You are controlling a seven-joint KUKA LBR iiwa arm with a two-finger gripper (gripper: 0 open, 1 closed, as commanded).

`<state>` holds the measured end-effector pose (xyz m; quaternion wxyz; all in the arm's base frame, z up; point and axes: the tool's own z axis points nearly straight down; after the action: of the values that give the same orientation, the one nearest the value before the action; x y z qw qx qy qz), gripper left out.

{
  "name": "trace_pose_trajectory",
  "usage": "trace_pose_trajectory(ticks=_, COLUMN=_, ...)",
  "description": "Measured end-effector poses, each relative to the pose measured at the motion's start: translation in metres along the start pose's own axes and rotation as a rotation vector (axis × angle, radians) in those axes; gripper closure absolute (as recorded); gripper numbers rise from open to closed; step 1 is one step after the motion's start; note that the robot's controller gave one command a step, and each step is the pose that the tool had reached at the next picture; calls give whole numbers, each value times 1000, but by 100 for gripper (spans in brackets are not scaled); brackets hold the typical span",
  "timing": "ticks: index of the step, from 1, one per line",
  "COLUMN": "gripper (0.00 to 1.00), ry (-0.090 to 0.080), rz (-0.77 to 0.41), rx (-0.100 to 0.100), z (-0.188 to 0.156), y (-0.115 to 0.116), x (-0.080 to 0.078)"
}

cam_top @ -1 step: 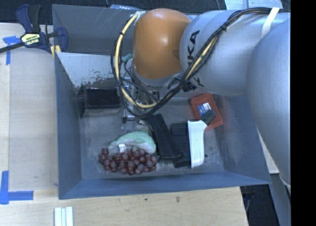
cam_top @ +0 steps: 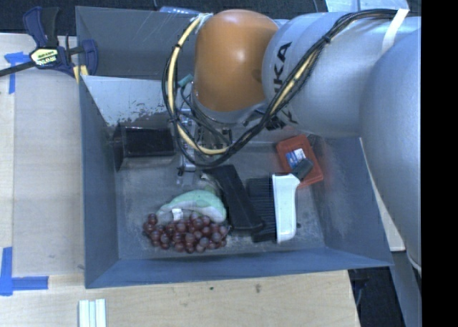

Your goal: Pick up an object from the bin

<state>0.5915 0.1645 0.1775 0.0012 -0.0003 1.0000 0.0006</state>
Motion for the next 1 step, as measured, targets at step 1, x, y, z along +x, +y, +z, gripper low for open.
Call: trace_pose_trajectory(ticks=1, gripper=0, ry=-4, rz=-64, rx=-1, z=14, y=-3, x=3)
